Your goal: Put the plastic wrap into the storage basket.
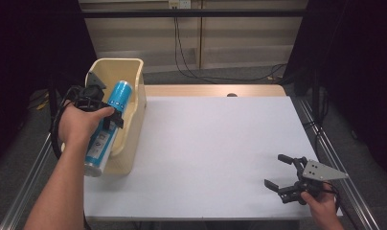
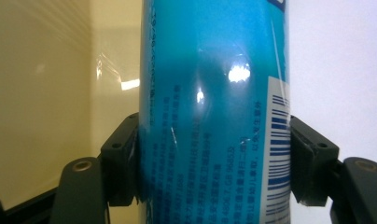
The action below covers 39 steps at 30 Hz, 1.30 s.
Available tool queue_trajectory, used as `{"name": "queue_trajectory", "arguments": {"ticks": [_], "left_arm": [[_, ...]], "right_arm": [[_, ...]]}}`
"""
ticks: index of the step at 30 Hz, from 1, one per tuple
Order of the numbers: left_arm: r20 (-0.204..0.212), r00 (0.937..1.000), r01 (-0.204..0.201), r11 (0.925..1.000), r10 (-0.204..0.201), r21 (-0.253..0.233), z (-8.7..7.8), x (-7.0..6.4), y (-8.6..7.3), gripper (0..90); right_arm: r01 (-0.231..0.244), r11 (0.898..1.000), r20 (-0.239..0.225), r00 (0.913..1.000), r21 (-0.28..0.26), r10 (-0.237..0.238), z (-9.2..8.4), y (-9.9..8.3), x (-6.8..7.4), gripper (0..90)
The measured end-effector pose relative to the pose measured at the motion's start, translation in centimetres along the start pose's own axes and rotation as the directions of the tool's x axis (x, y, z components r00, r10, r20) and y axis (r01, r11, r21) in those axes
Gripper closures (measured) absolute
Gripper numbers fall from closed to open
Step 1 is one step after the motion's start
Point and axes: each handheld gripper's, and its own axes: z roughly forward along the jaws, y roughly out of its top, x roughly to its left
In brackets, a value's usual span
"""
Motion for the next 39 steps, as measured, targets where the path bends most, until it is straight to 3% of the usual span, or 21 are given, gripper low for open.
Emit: {"name": "queue_trajectory", "arguments": {"ticks": [8,15,20,26,27,28,30,32,35,38,39], "left_arm": [[-0.001,0.9998,0.017,0.9998,-0.017,0.013,0.4,-0.3,0.2,31.9],[-0.024,0.9997,0.007,0.9996,-0.006,0.029,0.3,-0.1,0.4,31.8],[-0.021,0.9994,0.027,0.9990,-0.026,0.036,0.3,0.0,0.4,31.7],[-0.018,0.9997,0.016,0.9990,-0.016,0.043,0.6,0.0,0.5,30.7],[0.021,0.9992,0.035,0.9988,-0.035,-0.033,-0.8,0.1,0.8,33.4],[0.053,0.9983,0.026,0.9979,-0.023,-0.060,-1.8,0.1,1.1,34.1],[0.029,0.9996,-0.001,0.9991,0.003,-0.041,-3.2,-0.5,1.4,32.1],[0.047,0.9987,-0.017,0.9996,0.018,-0.021,-3.7,-1.0,1.5,29.2],[0.091,0.9956,-0.018,0.9989,0.022,-0.044,-3.4,-1.5,1.3,25.9],[0.114,0.9930,-0.027,0.9990,0.031,-0.037,-3.0,-2.0,1.2,24.1],[0.121,0.9913,-0.047,0.9983,0.051,-0.035,-2.7,-2.5,1.1,23.6]], "right_arm": [[0.005,1.000,-0.001,1.0000,-0.004,-0.005,0.0,0.0,0.0,0.0],[0.013,1.000,0.004,0.9999,-0.001,-0.013,-0.1,0.1,0.0,0.0],[0.014,1.000,0.006,0.9999,0.002,-0.014,-0.1,0.1,0.0,0.0],[0.020,1.000,0.006,0.9998,0.007,-0.020,-0.1,0.1,0.1,0.0],[0.019,1.000,0.005,0.9998,0.012,-0.019,-0.1,0.1,0.2,0.0],[0.022,1.000,0.004,0.9997,0.011,-0.022,-0.1,0.1,0.2,0.0],[0.028,1.000,0.002,0.9996,0.014,-0.028,0.0,0.1,0.2,0.0],[0.030,0.999,0.003,0.9996,0.015,-0.030,0.0,0.0,0.2,0.0],[0.028,0.999,0.003,0.9996,0.020,-0.028,-0.1,0.1,0.2,0.0],[0.022,1.000,0.006,0.9997,0.006,-0.022,-0.1,0.1,0.2,0.0],[0.023,1.000,0.009,0.9997,0.007,-0.023,-0.1,0.1,0.2,0.0]]}}
